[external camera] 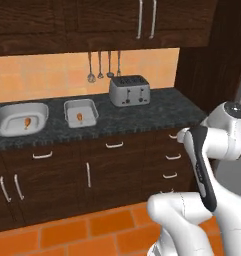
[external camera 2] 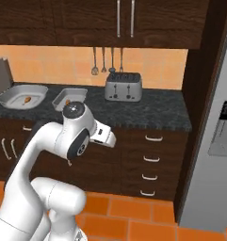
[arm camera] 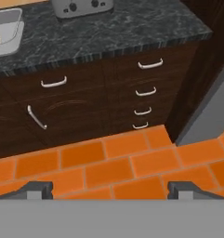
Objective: Place one eggplant and one chicken drumstick in each tupperware on the nearby counter, to pack two identical lunches.
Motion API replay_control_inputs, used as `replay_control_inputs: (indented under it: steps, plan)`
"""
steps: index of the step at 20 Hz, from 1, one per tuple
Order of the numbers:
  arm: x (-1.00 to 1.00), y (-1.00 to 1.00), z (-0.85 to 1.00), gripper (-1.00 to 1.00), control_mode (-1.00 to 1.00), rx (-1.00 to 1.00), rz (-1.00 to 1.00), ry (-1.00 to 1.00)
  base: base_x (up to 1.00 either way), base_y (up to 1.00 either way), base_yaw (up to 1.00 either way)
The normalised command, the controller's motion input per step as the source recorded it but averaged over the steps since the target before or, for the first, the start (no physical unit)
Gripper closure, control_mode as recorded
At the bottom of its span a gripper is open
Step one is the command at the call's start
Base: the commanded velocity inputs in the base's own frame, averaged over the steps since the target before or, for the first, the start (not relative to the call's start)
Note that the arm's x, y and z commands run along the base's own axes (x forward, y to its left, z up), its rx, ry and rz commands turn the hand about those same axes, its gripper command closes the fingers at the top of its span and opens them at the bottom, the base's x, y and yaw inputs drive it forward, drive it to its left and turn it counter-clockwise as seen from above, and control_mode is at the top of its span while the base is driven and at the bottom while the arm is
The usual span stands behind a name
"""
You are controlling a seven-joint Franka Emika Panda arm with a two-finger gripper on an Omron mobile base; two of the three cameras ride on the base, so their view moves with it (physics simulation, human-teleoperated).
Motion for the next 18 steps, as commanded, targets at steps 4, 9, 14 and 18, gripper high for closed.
replay_control_inputs:
  steps: [4,9,14,18]
  plan:
    - [0.0,0.0,0.0,-1.0,1.0,0.0,0.0,0.0,-0.09,-1.0,-0.1]
    - [0.0,0.0,0.0,-1.0,1.0,0.0,0.0,0.0,0.36,-0.94,-0.04]
    - [0.0,0.0,0.0,-1.0,1.0,0.0,0.0,0.0,0.36,-0.92,-0.09]
    - [0.0,0.0,0.0,-1.0,1.0,0.0,0.0,0.0,0.0,-1.0,-0.24]
